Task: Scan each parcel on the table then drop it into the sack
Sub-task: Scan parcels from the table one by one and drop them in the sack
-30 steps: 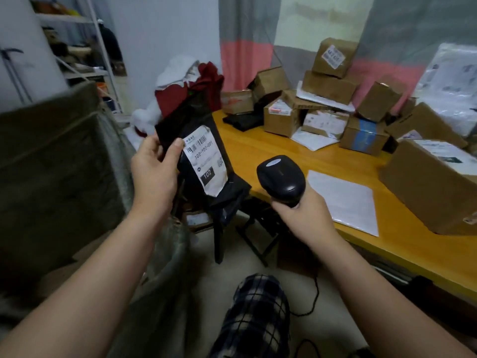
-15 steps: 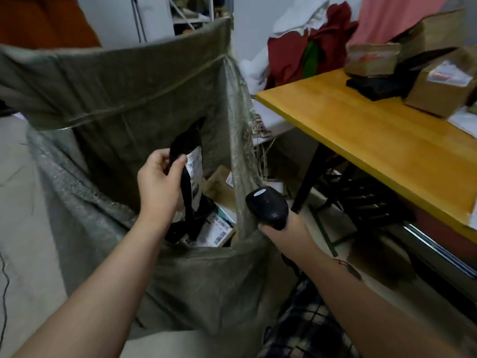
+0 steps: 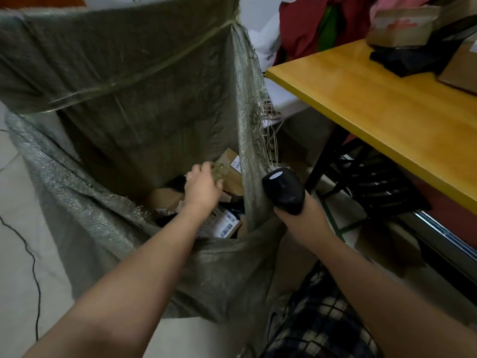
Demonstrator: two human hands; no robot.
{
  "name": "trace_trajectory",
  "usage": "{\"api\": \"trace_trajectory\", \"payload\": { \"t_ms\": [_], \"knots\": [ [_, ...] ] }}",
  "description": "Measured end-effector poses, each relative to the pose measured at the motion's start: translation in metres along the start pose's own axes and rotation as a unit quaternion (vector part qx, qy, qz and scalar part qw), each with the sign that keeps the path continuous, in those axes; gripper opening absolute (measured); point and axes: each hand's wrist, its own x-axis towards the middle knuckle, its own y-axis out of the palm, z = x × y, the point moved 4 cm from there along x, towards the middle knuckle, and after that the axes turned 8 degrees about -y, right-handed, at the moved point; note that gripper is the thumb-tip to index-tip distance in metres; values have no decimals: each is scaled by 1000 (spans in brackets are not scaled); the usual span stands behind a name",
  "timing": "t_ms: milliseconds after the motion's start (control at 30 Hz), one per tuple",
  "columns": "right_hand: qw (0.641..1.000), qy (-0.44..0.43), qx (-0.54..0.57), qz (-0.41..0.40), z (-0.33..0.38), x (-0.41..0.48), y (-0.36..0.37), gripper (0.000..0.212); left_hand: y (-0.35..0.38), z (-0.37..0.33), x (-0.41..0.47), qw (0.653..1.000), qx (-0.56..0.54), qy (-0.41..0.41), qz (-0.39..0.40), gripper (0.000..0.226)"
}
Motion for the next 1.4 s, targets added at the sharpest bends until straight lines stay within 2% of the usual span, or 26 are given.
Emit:
{"api": "trace_trajectory", "payload": {
  "t_ms": [233,367,533,600,700,800,867,933,1033,1133,1233,1333,1400],
  "knots": [
    [990,-38,8,-132,22,-27,-78,28,-10,-101,-67,976,-79,201,8,36],
    [976,-41,6,-215,28,-70,-152,35,4,-161,-127,941,-113,316,49,33],
    [941,-42,-59,-329,14,-135,-244,29,46,-240,-198,891,-95,427,120,36],
    [929,-40,-76,-361,6,-160,-273,23,60,-268,-224,873,-86,461,136,38],
    [915,-26,-96,-392,-8,-191,-306,25,78,-303,-255,844,-60,518,125,48],
    [902,-11,-102,-419,-22,-210,-325,30,98,-329,-269,814,35,571,100,75],
    [903,-7,-86,-422,-29,-214,-329,34,111,-337,-270,794,116,592,80,90],
    [904,14,-71,-421,-32,-213,-330,31,119,-337,-268,783,155,600,60,89],
    [904,37,-88,-417,-33,-214,-333,21,117,-333,-265,801,98,590,41,70],
    [906,39,-118,-405,-35,-216,-333,22,112,-333,-265,818,64,571,34,61],
    [912,32,-130,-389,-36,-216,-330,27,106,-333,-266,818,65,570,44,55],
    [913,24,-121,-389,-35,-217,-331,24,94,-330,-262,810,50,582,50,33],
    [909,17,-79,-410,-35,-219,-333,21,82,-330,-255,819,29,571,54,25]
  ]
}}
